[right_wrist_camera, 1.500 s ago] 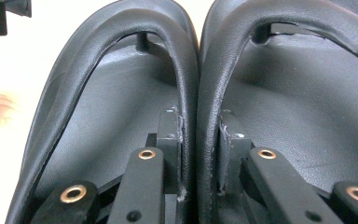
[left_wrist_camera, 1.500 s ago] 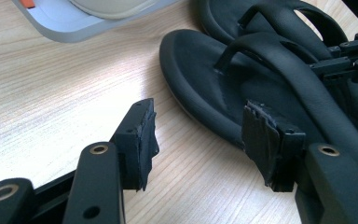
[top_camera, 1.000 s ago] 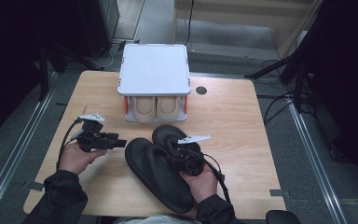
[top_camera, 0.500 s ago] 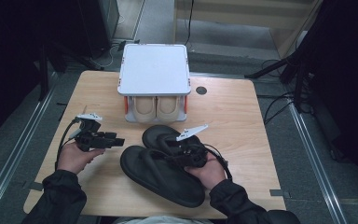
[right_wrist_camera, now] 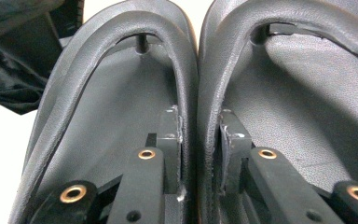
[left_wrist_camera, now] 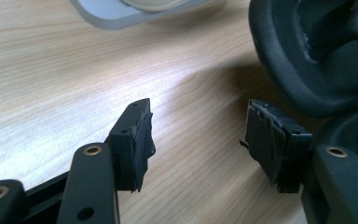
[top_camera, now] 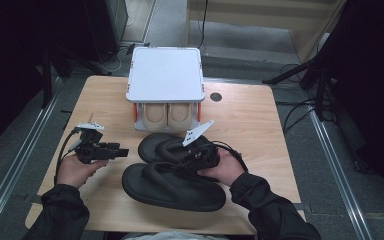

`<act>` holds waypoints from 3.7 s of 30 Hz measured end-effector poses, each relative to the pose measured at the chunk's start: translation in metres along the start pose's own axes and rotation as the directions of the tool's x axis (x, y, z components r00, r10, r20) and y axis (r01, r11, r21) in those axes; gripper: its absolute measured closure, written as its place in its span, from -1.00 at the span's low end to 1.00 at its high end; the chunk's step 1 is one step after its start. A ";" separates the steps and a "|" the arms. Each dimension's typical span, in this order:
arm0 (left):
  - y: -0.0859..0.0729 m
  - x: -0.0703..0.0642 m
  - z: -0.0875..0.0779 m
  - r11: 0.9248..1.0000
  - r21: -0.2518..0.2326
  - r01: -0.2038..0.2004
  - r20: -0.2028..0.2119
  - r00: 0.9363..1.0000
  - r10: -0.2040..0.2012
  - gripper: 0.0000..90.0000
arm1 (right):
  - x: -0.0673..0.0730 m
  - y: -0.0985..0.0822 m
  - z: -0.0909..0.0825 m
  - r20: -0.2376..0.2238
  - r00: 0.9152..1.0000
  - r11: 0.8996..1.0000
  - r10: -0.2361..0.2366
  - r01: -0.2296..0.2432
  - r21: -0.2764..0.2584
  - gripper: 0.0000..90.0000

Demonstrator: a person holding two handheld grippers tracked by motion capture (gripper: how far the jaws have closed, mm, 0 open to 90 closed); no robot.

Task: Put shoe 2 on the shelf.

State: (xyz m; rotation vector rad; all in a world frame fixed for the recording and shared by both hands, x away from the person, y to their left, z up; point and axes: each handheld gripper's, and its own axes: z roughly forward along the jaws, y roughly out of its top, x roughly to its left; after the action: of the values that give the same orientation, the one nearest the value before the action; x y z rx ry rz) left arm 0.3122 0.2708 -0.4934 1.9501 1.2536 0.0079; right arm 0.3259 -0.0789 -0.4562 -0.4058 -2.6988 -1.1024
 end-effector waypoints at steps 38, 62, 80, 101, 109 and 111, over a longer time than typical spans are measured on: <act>-0.029 0.005 -0.023 0.998 -0.020 0.060 -0.053 0.997 -0.060 -0.09 | -0.008 0.105 -0.045 -0.070 0.996 0.999 -0.054 0.054 0.003 0.66; -0.030 0.005 -0.021 0.999 -0.010 0.052 -0.039 0.998 -0.053 -0.09 | -0.058 0.169 -0.067 0.115 0.987 0.993 0.113 -0.107 -0.050 0.66; -0.029 0.004 -0.020 0.998 -0.016 0.056 -0.013 0.998 -0.056 -0.09 | -0.116 0.199 -0.058 0.260 0.886 0.921 0.383 -0.345 -0.181 0.67; -0.028 0.000 -0.013 0.999 0.005 0.039 0.004 0.999 -0.039 -0.09 | -0.147 0.215 -0.033 0.488 0.572 0.752 0.659 -0.501 -0.429 0.65; -0.028 0.000 -0.012 0.999 0.003 0.047 0.009 0.999 -0.047 -0.09 | -0.149 0.219 -0.023 0.458 0.489 0.670 0.742 -0.521 -0.529 0.65; -0.028 -0.001 -0.011 0.999 0.009 0.039 0.010 0.999 -0.039 -0.09 | -0.149 0.221 -0.019 0.456 0.478 0.661 0.750 -0.515 -0.546 0.64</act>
State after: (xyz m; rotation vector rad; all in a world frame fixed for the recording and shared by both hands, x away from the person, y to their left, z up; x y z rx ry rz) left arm 0.2863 0.2824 -0.5026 1.9305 1.2872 -0.0277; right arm 0.5392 0.0321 -0.3405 -2.0520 -2.3389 -1.3049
